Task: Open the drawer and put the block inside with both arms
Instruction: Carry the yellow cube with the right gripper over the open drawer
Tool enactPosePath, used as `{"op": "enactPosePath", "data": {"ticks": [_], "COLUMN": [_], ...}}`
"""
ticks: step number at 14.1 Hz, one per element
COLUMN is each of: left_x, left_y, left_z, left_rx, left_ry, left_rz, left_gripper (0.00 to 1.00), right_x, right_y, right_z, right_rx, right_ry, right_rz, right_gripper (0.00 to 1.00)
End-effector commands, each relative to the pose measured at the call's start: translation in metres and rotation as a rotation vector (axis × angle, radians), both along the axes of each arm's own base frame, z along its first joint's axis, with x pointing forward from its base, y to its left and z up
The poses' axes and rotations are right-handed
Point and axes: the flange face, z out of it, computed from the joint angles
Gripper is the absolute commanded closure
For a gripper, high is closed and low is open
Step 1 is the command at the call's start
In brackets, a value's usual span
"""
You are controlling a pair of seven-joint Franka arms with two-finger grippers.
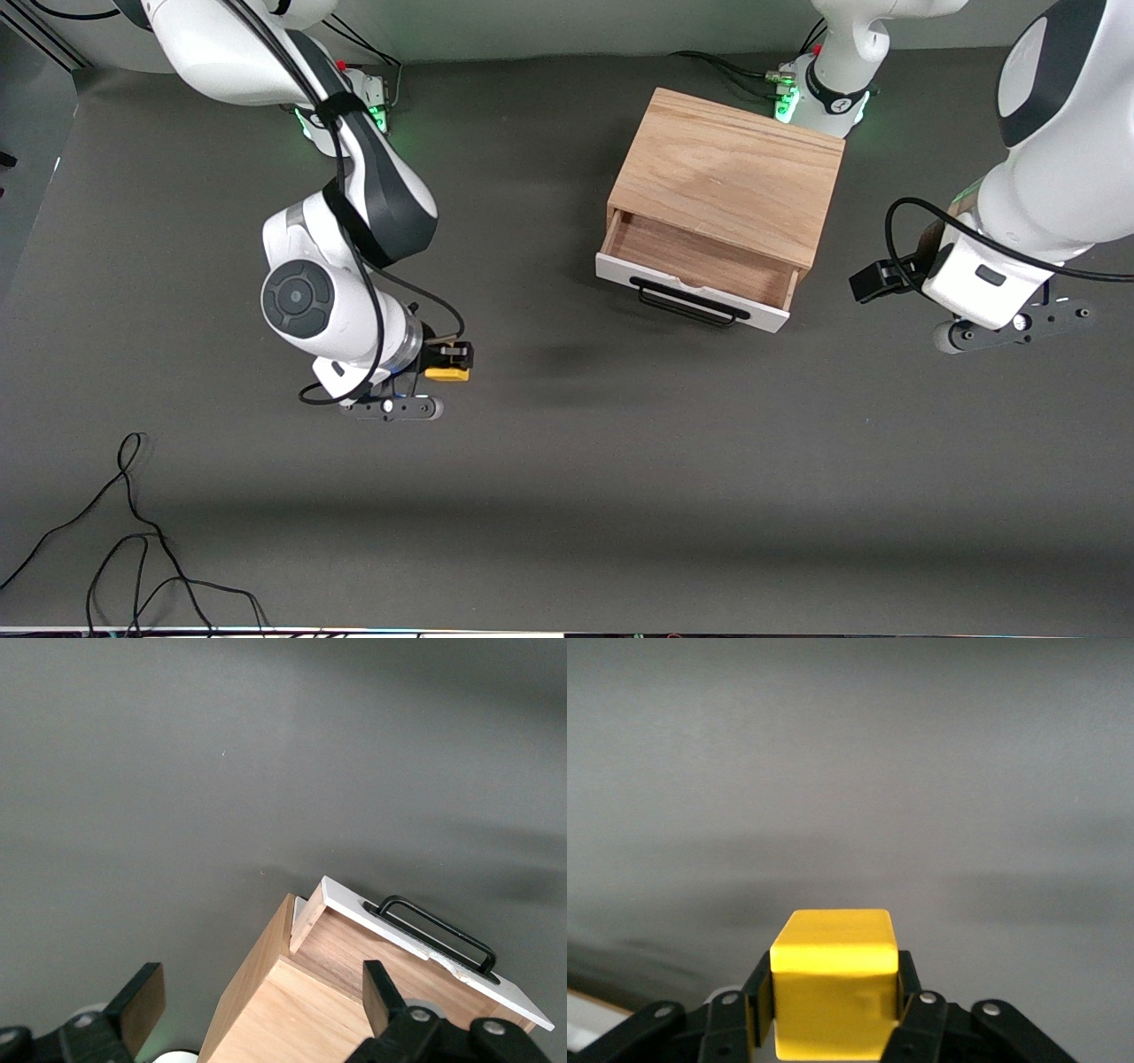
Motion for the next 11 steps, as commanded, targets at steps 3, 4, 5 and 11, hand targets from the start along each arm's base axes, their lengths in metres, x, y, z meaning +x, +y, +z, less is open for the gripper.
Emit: {"op": "enactPosePath", "data": {"ticks": [3,4,5,11], "left_x": [0.000,0.000,0.000,0.000], "left_y": [0.003,0.003,0.003,0.003], "left_z": [0.005,0.006,0.006,0.005], "left_rx": [0.004,0.004,0.004,0.004], "left_ry": [-0.002,-0.003,-0.003,0.000], "left_rz": [-0.017,-0.017,-0.017,-0.018], "left_gripper": [0.01,0.01,0.01,0.01], "right_x": [-0.021,-0.026,-0.039,-0.148], "right_y": [0.056,0.067,0.092,0.263], "right_z": [0.031,0.036,0.042,0.057], "right_rx": [0.022,0.024,0.028,0.111], "right_ry": [-0.010,-0.012,-0.015,-0.045], "right_rz": [-0.091,-0.123,-0.144,-0.275], "right_gripper": [0.85,0.85,0.85,0.85]}}
